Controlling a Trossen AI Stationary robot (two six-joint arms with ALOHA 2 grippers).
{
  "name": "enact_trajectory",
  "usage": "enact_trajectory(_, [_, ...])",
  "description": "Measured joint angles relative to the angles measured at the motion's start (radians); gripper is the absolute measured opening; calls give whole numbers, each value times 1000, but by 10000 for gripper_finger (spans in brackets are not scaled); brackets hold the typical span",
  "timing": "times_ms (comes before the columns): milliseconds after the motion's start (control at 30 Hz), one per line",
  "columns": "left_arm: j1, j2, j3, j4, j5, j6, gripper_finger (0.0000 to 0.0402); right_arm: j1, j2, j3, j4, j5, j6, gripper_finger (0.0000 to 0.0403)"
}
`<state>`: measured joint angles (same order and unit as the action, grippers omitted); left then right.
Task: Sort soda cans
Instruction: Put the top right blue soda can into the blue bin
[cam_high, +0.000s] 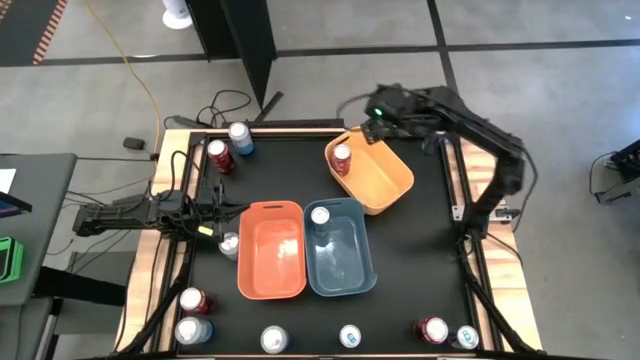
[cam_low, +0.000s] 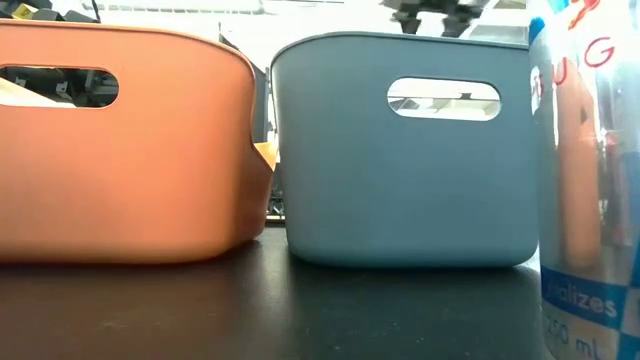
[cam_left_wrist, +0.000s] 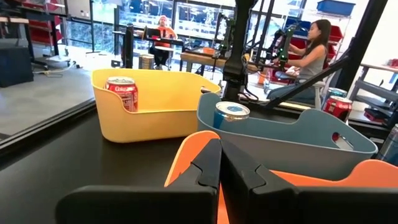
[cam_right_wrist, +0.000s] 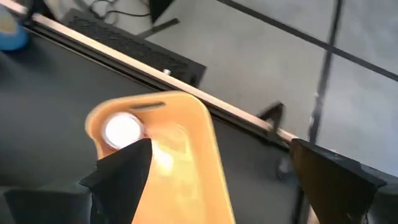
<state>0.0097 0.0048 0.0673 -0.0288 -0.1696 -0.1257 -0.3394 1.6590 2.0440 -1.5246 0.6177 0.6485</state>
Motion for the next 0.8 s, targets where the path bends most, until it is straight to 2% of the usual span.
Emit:
enact_trajectory(167, [0, 0, 0, -1, 0, -3, 0, 63, -157, -197, -37, 65, 171, 397])
enact_trajectory(500, [0, 0, -2, 23, -2, -11, 0, 182, -424, -620, -36, 85, 496, 397])
enact_trajectory(800, [0, 0, -2, 103, -3, 28, 0, 182, -538, -837, -22, 68, 688, 397])
